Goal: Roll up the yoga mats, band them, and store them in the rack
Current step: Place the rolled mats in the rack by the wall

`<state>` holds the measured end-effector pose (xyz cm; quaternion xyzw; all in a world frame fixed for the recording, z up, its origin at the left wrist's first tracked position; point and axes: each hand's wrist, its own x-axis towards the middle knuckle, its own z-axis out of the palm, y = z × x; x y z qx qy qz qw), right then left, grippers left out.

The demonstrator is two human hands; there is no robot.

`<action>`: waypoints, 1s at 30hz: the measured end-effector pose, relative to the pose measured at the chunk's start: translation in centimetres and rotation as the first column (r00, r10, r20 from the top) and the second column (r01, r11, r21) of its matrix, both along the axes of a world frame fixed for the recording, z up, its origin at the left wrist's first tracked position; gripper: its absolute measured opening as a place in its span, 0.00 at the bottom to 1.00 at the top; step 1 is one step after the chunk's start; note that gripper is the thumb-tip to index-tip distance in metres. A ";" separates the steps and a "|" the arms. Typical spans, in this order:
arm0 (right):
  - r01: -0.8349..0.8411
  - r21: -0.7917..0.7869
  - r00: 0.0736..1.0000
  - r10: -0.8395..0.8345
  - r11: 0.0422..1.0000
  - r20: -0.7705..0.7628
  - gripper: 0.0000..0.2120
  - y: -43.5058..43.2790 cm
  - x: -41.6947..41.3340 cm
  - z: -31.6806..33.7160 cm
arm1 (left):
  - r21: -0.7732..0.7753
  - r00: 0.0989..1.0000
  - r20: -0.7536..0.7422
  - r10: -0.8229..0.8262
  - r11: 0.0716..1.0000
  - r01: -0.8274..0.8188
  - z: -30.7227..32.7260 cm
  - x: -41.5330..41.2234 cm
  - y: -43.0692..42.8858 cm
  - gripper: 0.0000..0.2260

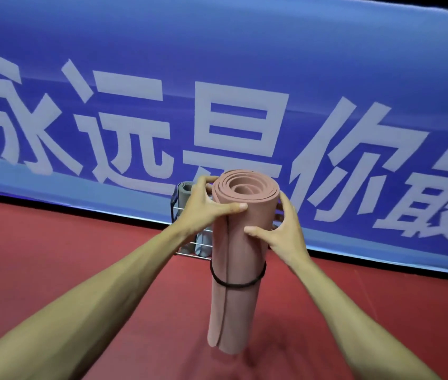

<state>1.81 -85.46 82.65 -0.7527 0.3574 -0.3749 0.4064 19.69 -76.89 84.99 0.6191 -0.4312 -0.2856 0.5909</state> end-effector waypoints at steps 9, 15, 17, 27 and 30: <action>0.140 0.041 0.990 -0.139 0.989 -0.021 0.54 -12.3 7.4 -0.7 | 0.035 0.976 -0.135 -0.171 0.984 0.177 -1.2 7.2 -13.7 0.35; 0.074 -0.008 0.994 -0.074 0.997 -0.081 0.49 -22.8 11.0 -1.5 | 0.125 0.971 -0.021 -0.239 0.963 0.239 -1.9 13.1 -22.7 0.40; 0.050 -0.017 0.996 -0.052 0.999 -0.076 0.50 -26.5 12.3 -1.7 | 0.139 0.977 0.036 -0.211 0.969 0.204 -1.8 14.4 -25.8 0.38; -0.030 0.008 0.996 0.030 1.000 -0.085 0.48 -41.5 18.8 -1.2 | 0.143 0.995 -0.050 -0.083 0.986 0.089 -2.2 19.7 -40.0 0.35; -0.042 0.030 0.995 0.045 0.999 -0.086 0.47 -44.4 21.3 -1.6 | 0.137 0.991 -0.110 -0.073 0.987 0.088 -2.7 21.6 -42.7 0.35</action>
